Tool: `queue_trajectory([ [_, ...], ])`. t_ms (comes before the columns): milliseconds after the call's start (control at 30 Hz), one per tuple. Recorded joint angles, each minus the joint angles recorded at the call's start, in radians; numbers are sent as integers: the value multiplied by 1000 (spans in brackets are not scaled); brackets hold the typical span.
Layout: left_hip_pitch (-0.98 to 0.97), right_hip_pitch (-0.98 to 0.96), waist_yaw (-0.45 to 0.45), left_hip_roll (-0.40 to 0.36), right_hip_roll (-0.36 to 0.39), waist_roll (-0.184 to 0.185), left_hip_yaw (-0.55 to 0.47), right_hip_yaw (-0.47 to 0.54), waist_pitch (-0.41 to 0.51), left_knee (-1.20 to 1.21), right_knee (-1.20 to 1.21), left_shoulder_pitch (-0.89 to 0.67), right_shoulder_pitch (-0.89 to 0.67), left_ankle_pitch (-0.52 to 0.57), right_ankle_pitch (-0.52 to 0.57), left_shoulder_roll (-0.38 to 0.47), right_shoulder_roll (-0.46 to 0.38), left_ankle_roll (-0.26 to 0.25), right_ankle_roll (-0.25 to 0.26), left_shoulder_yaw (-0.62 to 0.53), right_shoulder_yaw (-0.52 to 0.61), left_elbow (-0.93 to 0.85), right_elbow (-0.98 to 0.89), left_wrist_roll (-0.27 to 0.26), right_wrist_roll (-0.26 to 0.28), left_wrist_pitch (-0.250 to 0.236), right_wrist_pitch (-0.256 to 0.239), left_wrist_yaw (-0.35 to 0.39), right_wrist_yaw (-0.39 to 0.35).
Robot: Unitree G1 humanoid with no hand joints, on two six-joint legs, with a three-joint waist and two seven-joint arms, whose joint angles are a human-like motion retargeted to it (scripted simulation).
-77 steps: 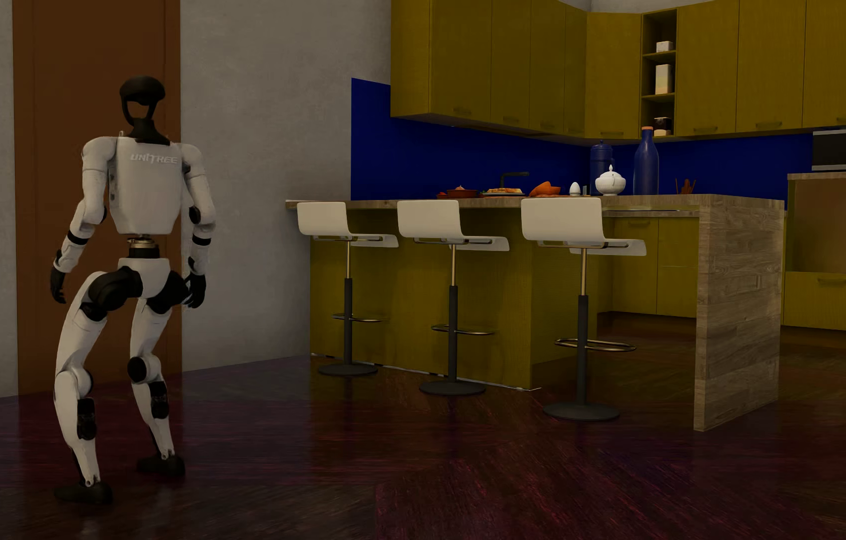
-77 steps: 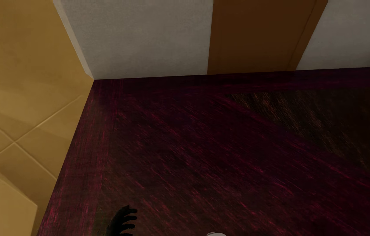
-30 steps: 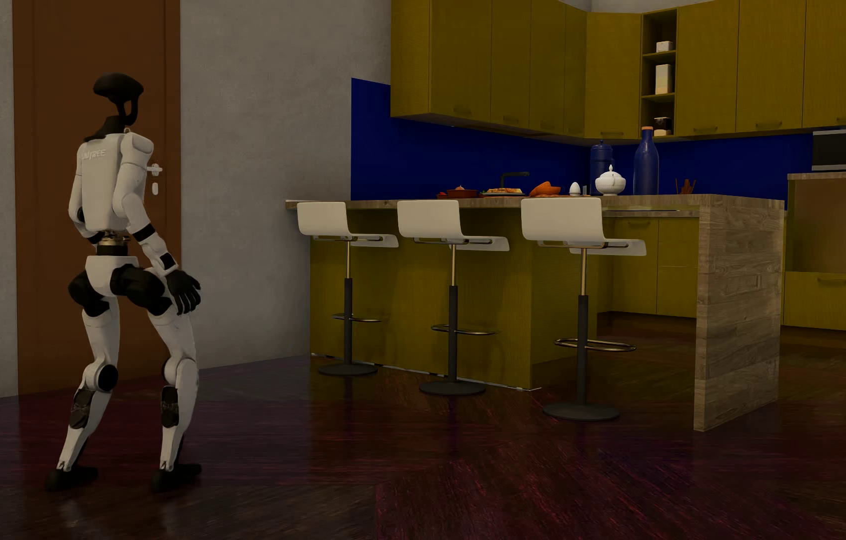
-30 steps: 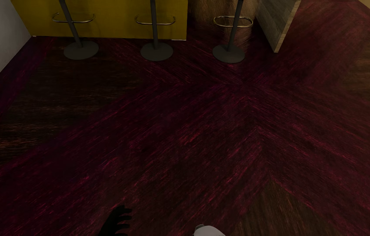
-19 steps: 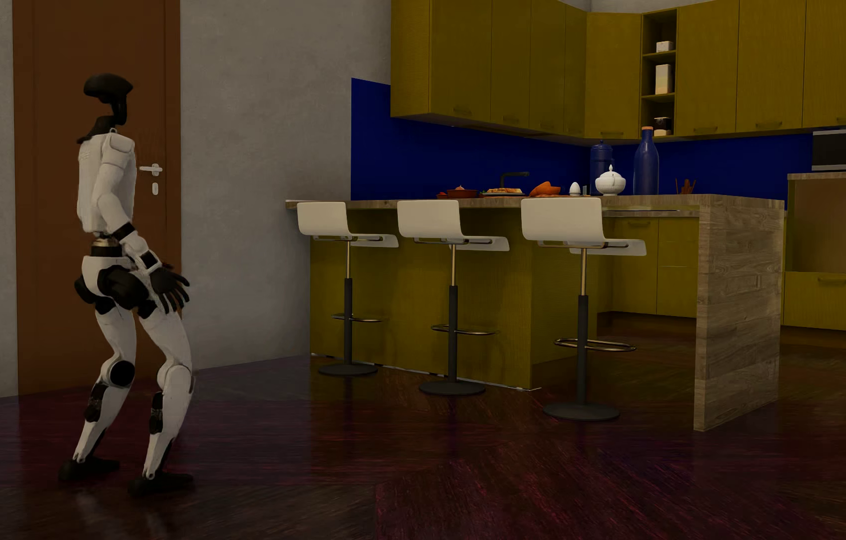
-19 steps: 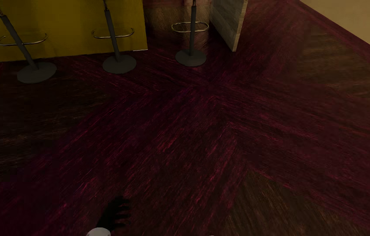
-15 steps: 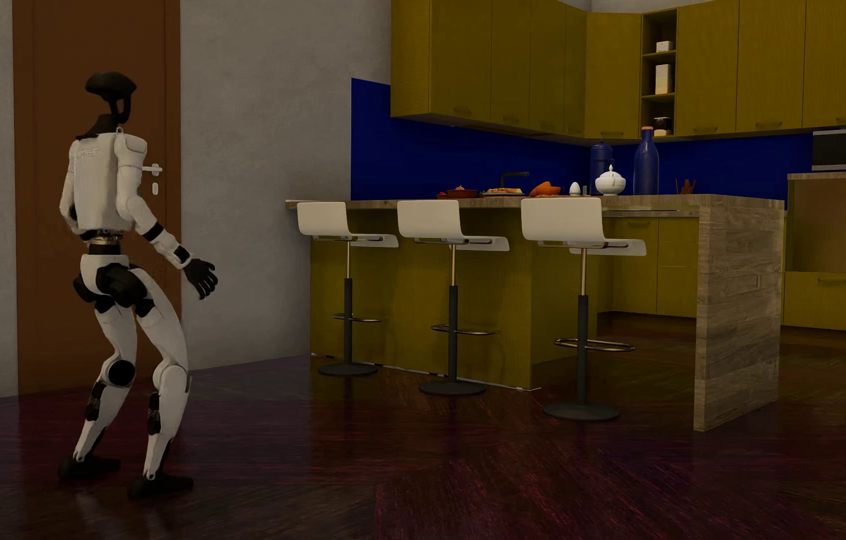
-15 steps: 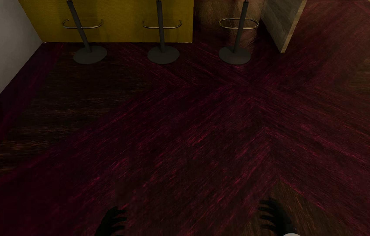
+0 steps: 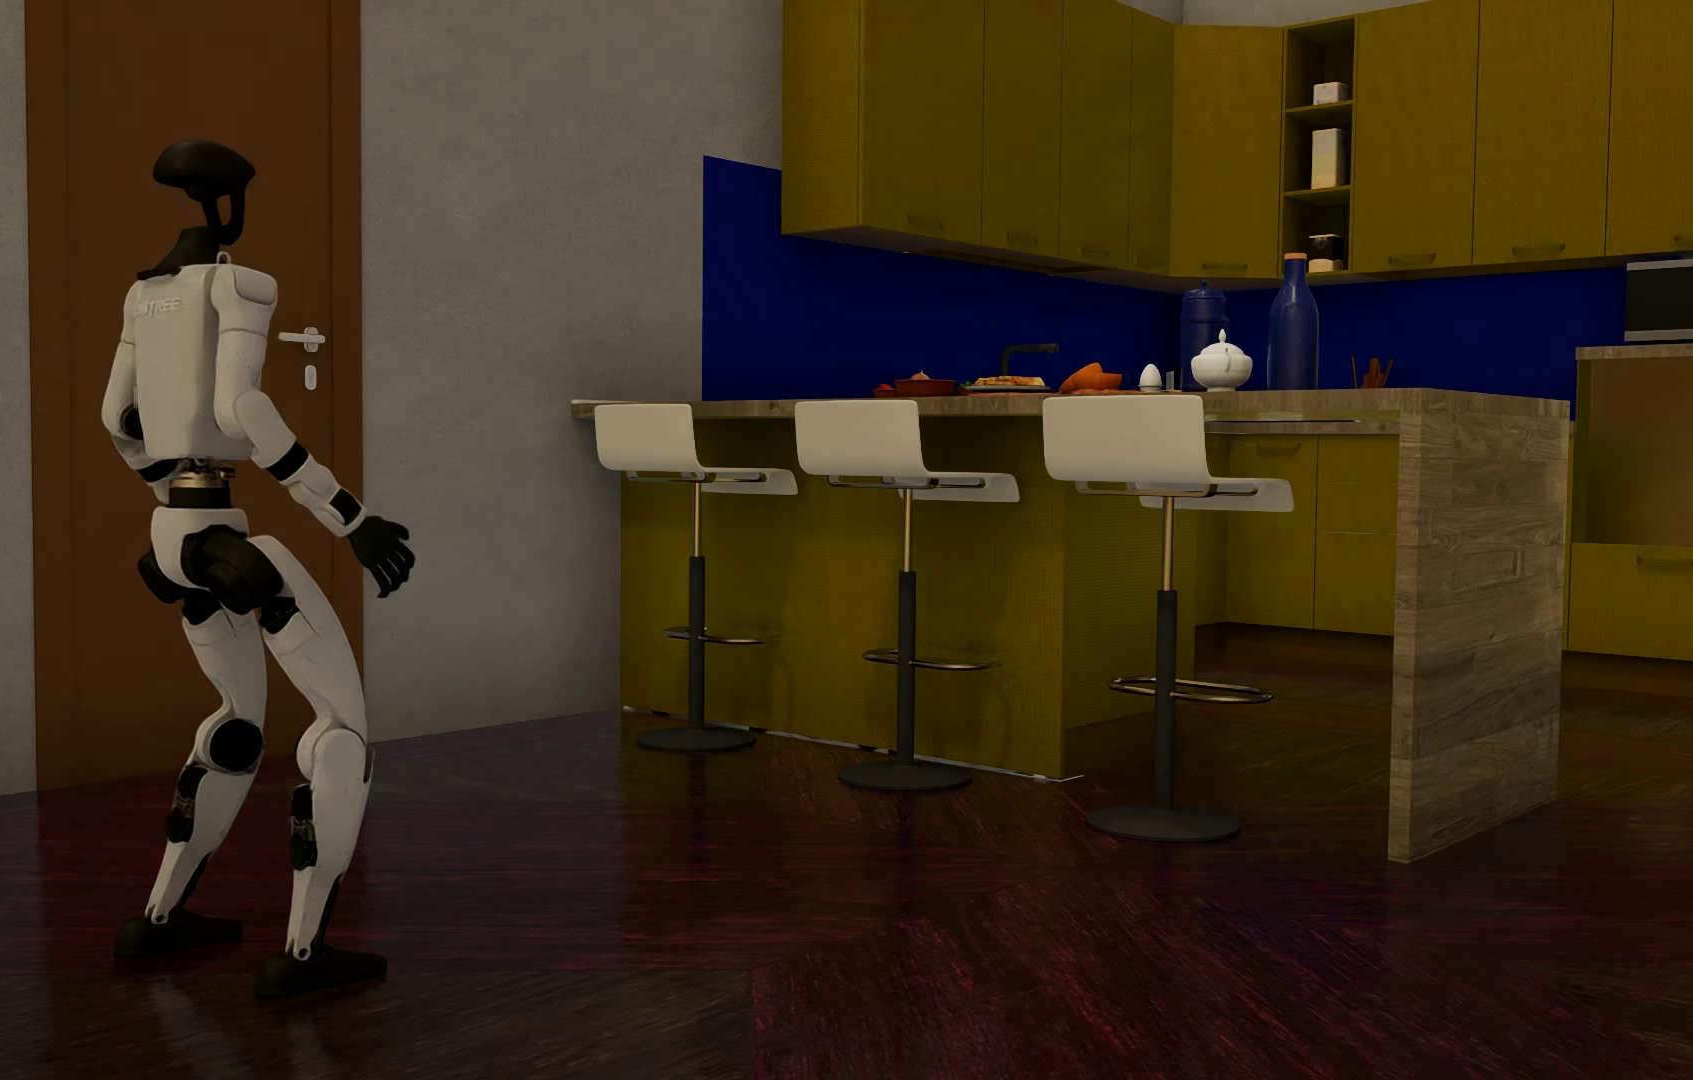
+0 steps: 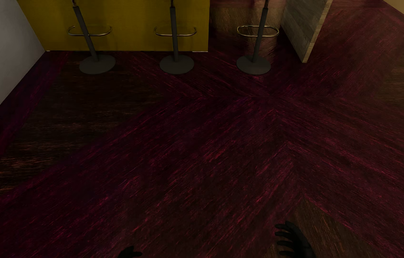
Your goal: Face back
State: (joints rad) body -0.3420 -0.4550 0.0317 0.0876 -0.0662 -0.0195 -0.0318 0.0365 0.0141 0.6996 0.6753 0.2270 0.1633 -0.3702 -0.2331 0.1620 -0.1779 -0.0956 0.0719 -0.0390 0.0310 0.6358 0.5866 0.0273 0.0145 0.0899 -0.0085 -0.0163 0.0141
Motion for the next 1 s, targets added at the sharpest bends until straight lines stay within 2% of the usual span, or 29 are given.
queue_trajectory([
  [67, -12, -8, -10, 2, 2, 0, -5, -3, -2, 22, 15, -23, -8, -9, -6, -6, -17, -1, 0, 0, 15, -4, 11, -8, 8, 9, 6, 22, -3],
  [167, 1, 1, -11, 7, 8, 6, 6, 6, 4, 8, 0, -60, 10, -6, 2, 1, 1, 0, 1, -17, -1, 3, 18, -34, -4, -16, 29, 22, -6],
  [200, 1, 0, -18, 5, 7, 13, 9, 9, 5, 9, -1, -48, 4, -8, 1, -7, 4, 3, 3, -13, 11, -1, 3, -40, -8, -25, 52, 18, -3],
  [267, 2, 8, 8, -1, -1, 27, 4, 3, 4, -11, -26, -39, 8, 1, 9, -8, -2, 7, 7, -15, 1, 5, 17, -45, -7, -24, 53, 24, 6],
  [333, -9, -2, 25, -8, -8, 31, 1, 1, 18, -12, -23, -20, -33, 4, 8, -7, -1, 10, 9, -3, 6, -5, 2, -28, -6, -15, 40, 34, 4],
  [367, -10, -4, 23, -10, -10, 32, 1, 2, 29, -4, -13, -15, -47, -1, 1, -10, -3, 10, 10, -17, 3, 14, 7, -18, -7, -14, 16, 42, 3],
  [467, -11, -12, 12, -10, -10, 25, 4, 5, 46, 3, 7, -26, -6, -10, -13, 5, -21, 9, 8, -11, 10, -10, 10, -20, -17, -17, -28, 38, -2],
  [500, -14, -14, 17, -9, -9, 27, 3, 4, 48, 5, 5, -45, 5, -12, -13, 0, -17, 9, 9, -3, -2, -8, 20, -31, -17, -22, -23, 28, -7],
  [567, -2, -1, -2, -11, -11, 31, 6, 7, 61, 3, 1, -63, -4, -13, -12, 6, -7, 12, 12, -24, -4, 3, -3, -54, 2, -27, 22, 23, -21],
  [633, -1, 4, -9, -8, -7, 32, 4, 5, 62, 12, 0, -60, -4, -17, -11, -3, -1, 13, 13, -21, 7, -16, -4, -58, 25, -32, 45, 50, -38],
  [733, -6, -2, 1, -17, -15, 19, 6, 10, 39, 6, 0, -54, 3, -9, -8, 6, 12, 16, 16, -13, 14, -5, 3, -40, 39, -29, 41, 68, -53],
  [833, -5, 10, 23, -10, -6, 20, 3, 9, 23, 2, -23, -25, -20, -2, 9, -10, -7, 16, 15, -16, 19, -9, -1, -16, 24, 1, 23, 46, -47],
  [900, -11, 10, 21, -13, -9, 19, 0, 7, 8, -2, -37, -19, -6, 5, 19, 16, -17, 19, 18, -6, 3, -12, 8, -19, 10, -2, -2, 12, -36],
  [1000, -10, 4, -7, -13, -3, 10, 9, 23, 6, 5, -26, -38, -18, 4, 18, 1, 18, 19, 19, 6, 28, 19, -1, -25, -18, -28, 10, 2, -29],
])
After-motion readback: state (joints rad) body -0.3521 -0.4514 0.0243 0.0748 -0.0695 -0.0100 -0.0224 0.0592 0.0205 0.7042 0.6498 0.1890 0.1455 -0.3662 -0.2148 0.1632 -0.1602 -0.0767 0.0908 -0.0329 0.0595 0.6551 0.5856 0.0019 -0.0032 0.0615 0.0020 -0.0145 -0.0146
